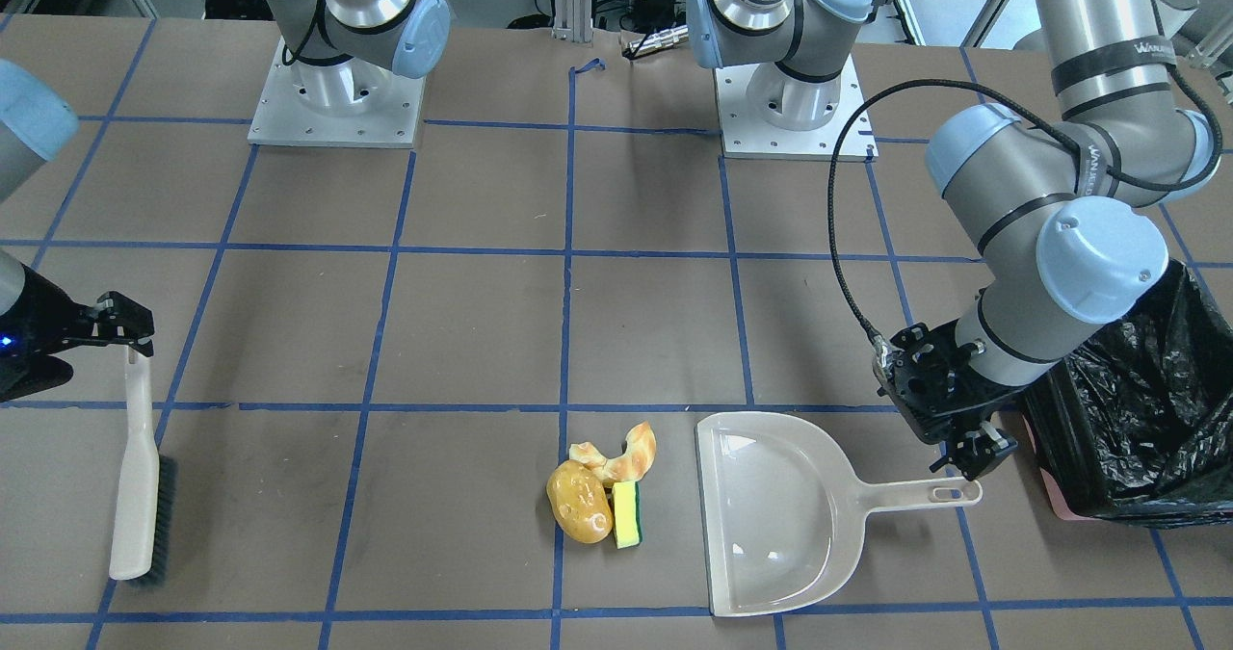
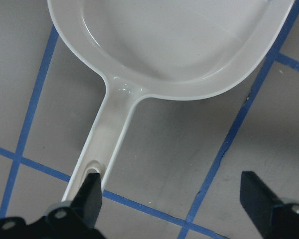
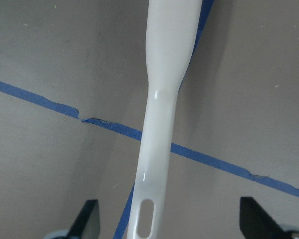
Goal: Sweep and dump trash into bin
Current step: 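Lower the left gripper to the dustpan handle while the right descends to the brush, then close the left gripper on the dustpan handle while the right gripper grasps the brush handle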
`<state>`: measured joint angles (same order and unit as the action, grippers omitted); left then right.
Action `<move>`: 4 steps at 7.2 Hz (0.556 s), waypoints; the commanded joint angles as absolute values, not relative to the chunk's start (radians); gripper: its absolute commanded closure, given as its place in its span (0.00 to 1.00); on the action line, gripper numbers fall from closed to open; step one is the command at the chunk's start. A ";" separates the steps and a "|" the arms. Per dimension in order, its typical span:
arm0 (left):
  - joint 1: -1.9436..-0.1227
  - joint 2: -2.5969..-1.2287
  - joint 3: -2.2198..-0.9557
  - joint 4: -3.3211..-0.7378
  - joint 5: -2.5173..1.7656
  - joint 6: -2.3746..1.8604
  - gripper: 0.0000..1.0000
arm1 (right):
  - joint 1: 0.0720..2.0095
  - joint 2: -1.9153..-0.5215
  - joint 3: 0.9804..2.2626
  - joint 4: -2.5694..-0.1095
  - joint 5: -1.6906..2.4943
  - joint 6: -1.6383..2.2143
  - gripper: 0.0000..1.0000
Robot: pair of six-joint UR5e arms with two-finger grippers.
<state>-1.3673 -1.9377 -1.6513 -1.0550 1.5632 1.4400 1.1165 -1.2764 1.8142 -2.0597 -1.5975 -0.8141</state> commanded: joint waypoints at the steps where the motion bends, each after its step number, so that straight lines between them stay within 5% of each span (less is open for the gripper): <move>1: -1.365 -2.020 -1.599 -1.009 1.566 1.584 0.00 | 1.117 -1.250 1.841 -2.100 -1.595 -0.815 0.09; 4: -1.362 -2.092 -1.551 -1.013 1.568 1.636 0.02 | 1.117 -1.227 1.841 -2.112 -1.588 -0.802 0.14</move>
